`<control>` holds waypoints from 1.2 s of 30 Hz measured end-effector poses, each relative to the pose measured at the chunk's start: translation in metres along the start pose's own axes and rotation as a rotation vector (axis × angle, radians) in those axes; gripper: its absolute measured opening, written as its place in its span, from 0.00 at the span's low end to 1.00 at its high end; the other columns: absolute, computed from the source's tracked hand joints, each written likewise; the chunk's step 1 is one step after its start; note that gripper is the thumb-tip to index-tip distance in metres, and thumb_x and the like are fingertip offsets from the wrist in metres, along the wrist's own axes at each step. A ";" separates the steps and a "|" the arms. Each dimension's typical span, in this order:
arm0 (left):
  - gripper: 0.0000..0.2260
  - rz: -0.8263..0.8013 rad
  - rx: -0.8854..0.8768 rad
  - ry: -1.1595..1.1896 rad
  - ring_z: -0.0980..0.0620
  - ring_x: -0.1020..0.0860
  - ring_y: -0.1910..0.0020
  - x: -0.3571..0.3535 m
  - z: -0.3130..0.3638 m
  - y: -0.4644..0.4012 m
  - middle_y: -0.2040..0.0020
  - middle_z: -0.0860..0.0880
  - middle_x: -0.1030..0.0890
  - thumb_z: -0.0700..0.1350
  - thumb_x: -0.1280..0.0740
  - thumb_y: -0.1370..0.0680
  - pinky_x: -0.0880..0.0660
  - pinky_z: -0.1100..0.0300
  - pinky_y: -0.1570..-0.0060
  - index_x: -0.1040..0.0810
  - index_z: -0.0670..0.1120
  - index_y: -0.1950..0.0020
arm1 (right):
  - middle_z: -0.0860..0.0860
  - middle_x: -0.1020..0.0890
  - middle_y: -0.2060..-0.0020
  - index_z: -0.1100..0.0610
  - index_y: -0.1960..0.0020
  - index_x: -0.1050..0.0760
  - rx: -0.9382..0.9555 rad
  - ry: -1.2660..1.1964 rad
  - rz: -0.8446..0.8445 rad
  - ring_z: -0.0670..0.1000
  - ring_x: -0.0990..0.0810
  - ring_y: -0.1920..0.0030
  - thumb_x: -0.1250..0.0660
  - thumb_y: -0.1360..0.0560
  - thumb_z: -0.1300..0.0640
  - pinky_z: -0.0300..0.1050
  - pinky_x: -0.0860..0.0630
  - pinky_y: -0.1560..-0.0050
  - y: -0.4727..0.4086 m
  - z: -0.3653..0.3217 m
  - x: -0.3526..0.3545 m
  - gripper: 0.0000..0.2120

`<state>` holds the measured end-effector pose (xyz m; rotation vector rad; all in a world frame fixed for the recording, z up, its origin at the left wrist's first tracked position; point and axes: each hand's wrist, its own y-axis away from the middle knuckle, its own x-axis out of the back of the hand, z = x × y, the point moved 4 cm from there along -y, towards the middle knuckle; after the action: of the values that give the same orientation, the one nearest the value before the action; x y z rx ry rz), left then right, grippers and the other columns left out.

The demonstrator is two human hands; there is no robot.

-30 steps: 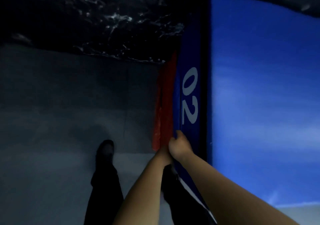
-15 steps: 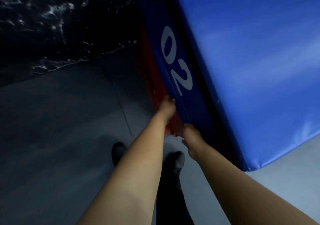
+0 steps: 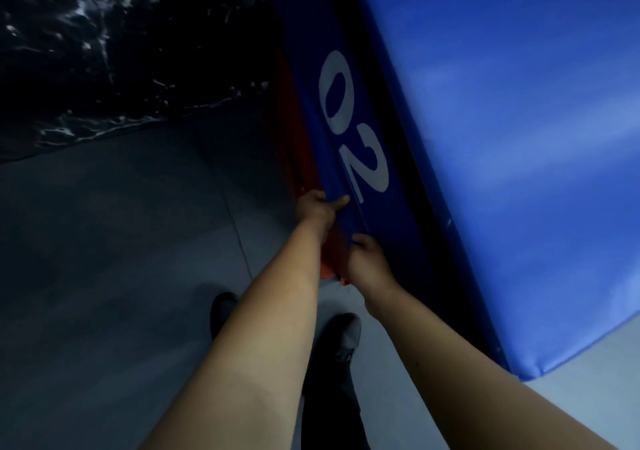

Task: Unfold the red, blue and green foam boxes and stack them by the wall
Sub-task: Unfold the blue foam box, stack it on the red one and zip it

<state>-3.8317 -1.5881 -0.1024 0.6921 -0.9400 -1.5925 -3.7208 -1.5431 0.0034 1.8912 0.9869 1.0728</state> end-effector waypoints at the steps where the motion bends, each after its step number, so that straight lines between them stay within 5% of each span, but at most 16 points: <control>1: 0.20 0.033 -0.038 -0.052 0.42 0.20 0.40 0.003 0.008 0.000 0.39 0.42 0.20 0.42 0.18 0.33 0.21 0.54 0.43 0.26 0.46 0.51 | 0.57 0.23 0.37 0.56 0.26 0.34 0.005 -0.002 0.000 0.57 0.21 0.46 0.47 0.17 0.62 0.43 0.25 0.62 -0.003 -0.007 -0.003 0.20; 3: 0.26 0.109 -0.165 -0.207 0.42 0.23 0.38 0.008 0.022 0.007 0.36 0.42 0.24 0.41 0.17 0.35 0.23 0.55 0.45 0.27 0.47 0.44 | 0.57 0.22 0.38 0.55 0.27 0.33 0.014 0.009 -0.012 0.59 0.20 0.42 0.46 0.17 0.61 0.47 0.22 0.57 -0.008 -0.016 -0.008 0.19; 5: 0.41 0.207 -0.277 -0.339 0.43 0.32 0.30 0.014 0.031 0.013 0.26 0.43 0.33 0.41 0.17 0.35 0.28 0.51 0.35 0.33 0.48 0.26 | 0.57 0.19 0.42 0.56 0.30 0.31 0.024 -0.002 -0.033 0.60 0.19 0.43 0.42 0.18 0.59 0.57 0.19 0.47 -0.013 -0.024 -0.015 0.17; 7: 0.47 0.088 -0.363 -0.433 0.43 0.40 0.23 0.008 0.034 0.007 0.20 0.45 0.40 0.41 0.20 0.32 0.37 0.48 0.25 0.41 0.50 0.19 | 0.57 0.19 0.48 0.53 0.40 0.26 0.032 -0.019 -0.029 0.60 0.18 0.45 0.40 0.18 0.59 0.63 0.21 0.40 -0.019 -0.029 -0.021 0.09; 9: 0.43 -0.174 -0.308 -0.330 0.43 0.37 0.22 0.000 0.026 -0.010 0.20 0.45 0.36 0.36 0.25 0.28 0.36 0.44 0.24 0.41 0.51 0.18 | 0.59 0.19 0.47 0.49 0.48 0.27 0.035 -0.018 0.002 0.61 0.19 0.45 0.42 0.18 0.60 0.64 0.22 0.39 -0.024 -0.031 -0.024 0.08; 11: 0.38 -0.280 -0.242 -0.263 0.45 0.33 0.24 0.004 0.032 -0.015 0.22 0.46 0.33 0.34 0.28 0.25 0.33 0.45 0.26 0.39 0.51 0.19 | 0.59 0.19 0.45 0.51 0.42 0.26 0.050 0.052 0.011 0.62 0.18 0.45 0.44 0.16 0.59 0.64 0.20 0.42 -0.024 -0.033 -0.028 0.09; 14: 0.30 -0.259 -0.217 -0.279 0.45 0.33 0.24 0.017 0.057 -0.015 0.22 0.46 0.33 0.39 0.32 0.19 0.34 0.49 0.25 0.38 0.49 0.19 | 0.57 0.19 0.47 0.52 0.38 0.27 0.117 0.131 0.013 0.61 0.18 0.48 0.45 0.16 0.57 0.61 0.18 0.46 -0.020 -0.043 -0.038 0.11; 18: 0.30 -0.247 -0.246 -0.248 0.46 0.36 0.23 0.021 0.097 -0.027 0.20 0.46 0.37 0.41 0.39 0.16 0.37 0.49 0.24 0.48 0.52 0.16 | 0.53 0.19 0.43 0.53 0.31 0.29 0.221 0.219 0.009 0.55 0.19 0.45 0.45 0.17 0.57 0.55 0.21 0.41 -0.031 -0.076 -0.057 0.16; 23: 0.25 -0.068 -0.019 -0.014 0.42 0.30 0.28 0.032 0.131 -0.050 0.24 0.42 0.32 0.53 0.45 0.14 0.32 0.50 0.28 0.40 0.44 0.19 | 0.54 0.21 0.37 0.56 0.27 0.31 0.236 0.253 0.021 0.55 0.22 0.41 0.45 0.17 0.58 0.44 0.27 0.44 -0.050 -0.108 -0.070 0.19; 31: 0.33 -0.221 -0.005 -0.044 0.42 0.30 0.28 0.030 0.162 -0.074 0.23 0.44 0.32 0.65 0.39 0.20 0.31 0.45 0.28 0.40 0.51 0.19 | 0.54 0.26 0.31 0.53 0.23 0.36 0.321 0.303 0.013 0.56 0.24 0.36 0.44 0.17 0.57 0.56 0.26 0.33 -0.059 -0.121 -0.086 0.22; 36: 0.26 -0.263 -0.002 0.032 0.45 0.22 0.45 0.030 0.167 -0.078 0.37 0.42 0.21 0.55 0.37 0.16 0.23 0.54 0.44 0.34 0.43 0.22 | 0.55 0.29 0.28 0.53 0.22 0.37 0.323 0.266 0.053 0.57 0.27 0.33 0.42 0.19 0.57 0.58 0.28 0.31 -0.061 -0.131 -0.084 0.25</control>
<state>-4.0171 -1.5762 -0.0822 0.8660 -0.8499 -1.8056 -3.8840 -1.5609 -0.0279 2.0743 1.3344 1.2823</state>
